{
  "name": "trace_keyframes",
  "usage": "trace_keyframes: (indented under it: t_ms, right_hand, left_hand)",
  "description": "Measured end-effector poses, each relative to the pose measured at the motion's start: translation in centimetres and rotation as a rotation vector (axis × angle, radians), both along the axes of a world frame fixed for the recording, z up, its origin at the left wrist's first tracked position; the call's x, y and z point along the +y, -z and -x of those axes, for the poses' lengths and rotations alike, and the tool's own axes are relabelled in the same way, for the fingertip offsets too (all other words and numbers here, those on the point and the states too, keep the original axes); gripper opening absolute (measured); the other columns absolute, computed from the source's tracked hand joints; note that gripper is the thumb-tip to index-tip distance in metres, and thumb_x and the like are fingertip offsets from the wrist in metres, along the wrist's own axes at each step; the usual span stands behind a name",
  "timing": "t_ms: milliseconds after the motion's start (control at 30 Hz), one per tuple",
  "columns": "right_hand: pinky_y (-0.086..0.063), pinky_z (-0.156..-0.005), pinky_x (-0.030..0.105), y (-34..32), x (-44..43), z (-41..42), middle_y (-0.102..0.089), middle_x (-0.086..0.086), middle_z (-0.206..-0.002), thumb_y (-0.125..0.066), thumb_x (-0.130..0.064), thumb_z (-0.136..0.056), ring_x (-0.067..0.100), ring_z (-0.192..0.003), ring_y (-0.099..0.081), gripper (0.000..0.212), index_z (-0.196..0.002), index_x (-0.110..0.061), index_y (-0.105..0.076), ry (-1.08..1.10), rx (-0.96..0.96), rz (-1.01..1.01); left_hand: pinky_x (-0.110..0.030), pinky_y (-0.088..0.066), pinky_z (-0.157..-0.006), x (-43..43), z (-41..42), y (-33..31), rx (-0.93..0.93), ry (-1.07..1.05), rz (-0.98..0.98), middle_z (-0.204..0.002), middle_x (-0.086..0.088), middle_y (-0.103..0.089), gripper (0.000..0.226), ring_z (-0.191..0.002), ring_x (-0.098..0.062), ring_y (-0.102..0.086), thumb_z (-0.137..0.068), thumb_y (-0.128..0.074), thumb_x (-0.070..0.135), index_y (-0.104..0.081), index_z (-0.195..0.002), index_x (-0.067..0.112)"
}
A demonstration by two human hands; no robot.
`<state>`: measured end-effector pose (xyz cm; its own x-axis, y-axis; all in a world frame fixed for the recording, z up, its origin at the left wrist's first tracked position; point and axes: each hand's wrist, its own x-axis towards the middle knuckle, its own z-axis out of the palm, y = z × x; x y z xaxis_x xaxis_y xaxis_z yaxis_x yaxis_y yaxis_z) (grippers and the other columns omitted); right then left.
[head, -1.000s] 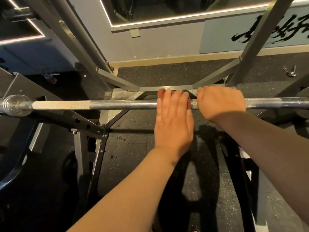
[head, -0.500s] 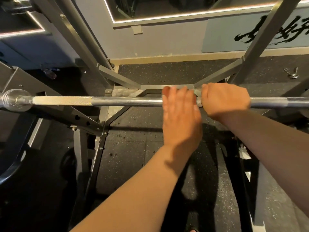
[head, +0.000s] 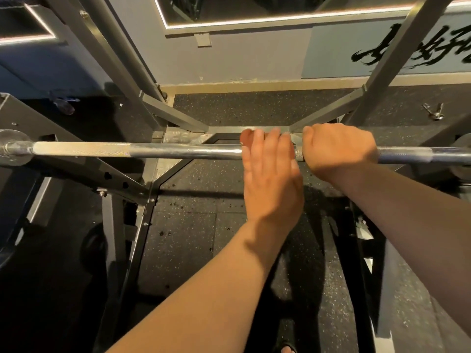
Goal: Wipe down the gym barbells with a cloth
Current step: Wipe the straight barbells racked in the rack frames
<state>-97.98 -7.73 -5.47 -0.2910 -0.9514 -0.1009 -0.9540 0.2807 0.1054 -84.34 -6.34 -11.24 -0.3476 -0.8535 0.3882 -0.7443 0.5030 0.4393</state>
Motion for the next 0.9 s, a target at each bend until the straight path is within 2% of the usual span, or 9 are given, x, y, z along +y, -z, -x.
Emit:
trace_keyframes:
  t_ms: [133, 200, 400, 533, 600, 700, 767, 833, 900]
  right_hand:
    - [-0.037, -0.059, 0.035, -0.2, 0.1, -0.2, -0.045, 0.001, -0.074, -0.034, -0.025, -0.105, 0.025, -0.072, -0.053, 0.022, -0.109, -0.017, -0.055, -0.047, 0.050, -0.028]
    - [-0.036, -0.058, 0.034, -0.3, 0.3, -0.2, -0.043, 0.000, -0.071, -0.037, -0.024, -0.104, 0.025, -0.070, -0.052, 0.020, -0.108, -0.017, -0.055, -0.045, 0.036, -0.016]
    - [-0.039, -0.065, 0.039, -0.1, 0.1, -0.1, -0.053, 0.004, -0.083, -0.025, -0.029, -0.108, 0.027, -0.076, -0.052, 0.034, -0.107, -0.018, -0.058, -0.002, -0.029, 0.042]
    - [-0.036, -0.066, 0.037, 0.1, 0.3, -0.3, -0.054, 0.004, -0.084, -0.027, -0.028, -0.108, 0.033, -0.085, -0.064, 0.034, -0.098, -0.021, -0.058, -0.006, -0.044, 0.086]
    - [-0.035, -0.065, 0.037, 0.2, 0.2, -0.3, -0.053, 0.004, -0.082, -0.029, -0.028, -0.107, 0.033, -0.082, -0.061, 0.028, -0.090, -0.024, -0.051, 0.012, -0.065, 0.090]
    - [-0.032, -0.063, 0.037, 0.1, 0.1, -0.1, -0.050, 0.003, -0.082, -0.025, -0.030, -0.107, 0.027, -0.075, -0.049, 0.027, -0.090, -0.025, -0.046, 0.054, -0.111, 0.072]
    - [-0.031, -0.063, 0.037, 0.0, 0.1, 0.0, -0.051, 0.002, -0.084, -0.024, -0.031, -0.106, 0.026, -0.075, -0.048, 0.026, -0.092, -0.024, -0.045, 0.038, -0.100, 0.060]
    - [-0.032, -0.064, 0.038, 0.0, 0.1, 0.0, -0.049, 0.002, -0.083, -0.024, -0.030, -0.106, 0.026, -0.076, -0.048, 0.025, -0.093, -0.024, -0.044, 0.032, -0.084, 0.048]
    - [-0.029, -0.059, 0.036, 0.2, 0.1, 0.0, -0.044, 0.000, -0.075, -0.022, -0.032, -0.106, 0.025, -0.072, -0.047, 0.028, -0.093, -0.024, -0.045, 0.028, -0.069, 0.062]
  left_hand:
    - [-0.041, 0.015, -0.125, 0.5, -3.9, 2.9, -0.227, 0.130, 0.138, -0.168, 0.002, 0.022, 0.067, -0.155, -0.019, 0.018, -0.107, -0.025, 0.033, 0.012, -0.161, 0.019]
    - [-0.039, 0.020, -0.123, 0.4, -4.6, 3.3, -0.287, 0.156, 0.147, -0.164, 0.004, 0.031, 0.071, -0.153, -0.017, 0.025, -0.106, -0.025, 0.035, 0.020, -0.158, 0.020]
    - [-0.047, 0.001, -0.127, -0.9, 0.1, -0.5, -0.063, 0.101, 0.067, -0.164, -0.016, -0.029, 0.056, -0.155, -0.035, -0.014, -0.101, -0.038, 0.022, -0.036, -0.154, 0.001]
    - [-0.049, -0.004, -0.128, 0.5, -1.7, 0.5, -0.088, 0.197, 0.103, -0.167, -0.013, -0.021, 0.057, -0.157, -0.031, -0.008, -0.106, -0.042, 0.020, -0.028, -0.158, 0.003]
    - [-0.049, -0.005, -0.128, 0.3, -2.8, 0.6, -0.115, 0.232, 0.128, -0.166, -0.010, -0.027, 0.053, -0.157, -0.028, -0.012, -0.105, -0.042, 0.023, -0.034, -0.156, 0.007]
    - [-0.049, -0.011, -0.127, -1.4, -0.8, -1.2, 0.018, 0.122, 0.052, -0.138, -0.009, -0.059, 0.030, -0.145, -0.031, -0.037, -0.102, -0.047, 0.021, -0.061, -0.127, 0.012]
    - [-0.047, -0.015, -0.125, -2.1, 1.5, -2.0, 0.052, 0.016, 0.073, -0.112, -0.009, -0.067, 0.016, -0.130, -0.035, -0.053, -0.096, -0.060, 0.015, -0.061, -0.112, 0.015]
    - [-0.046, -0.017, -0.124, -2.6, 1.9, -1.6, 0.037, 0.047, 0.127, -0.106, -0.007, -0.067, 0.013, -0.121, -0.034, -0.057, -0.095, -0.063, 0.014, -0.064, -0.108, 0.013]
    - [-0.040, -0.013, -0.126, -3.0, 0.1, -1.5, -0.054, 0.134, 0.135, -0.113, -0.002, -0.065, 0.017, -0.120, -0.025, -0.056, -0.101, -0.056, 0.021, -0.066, -0.113, 0.015]
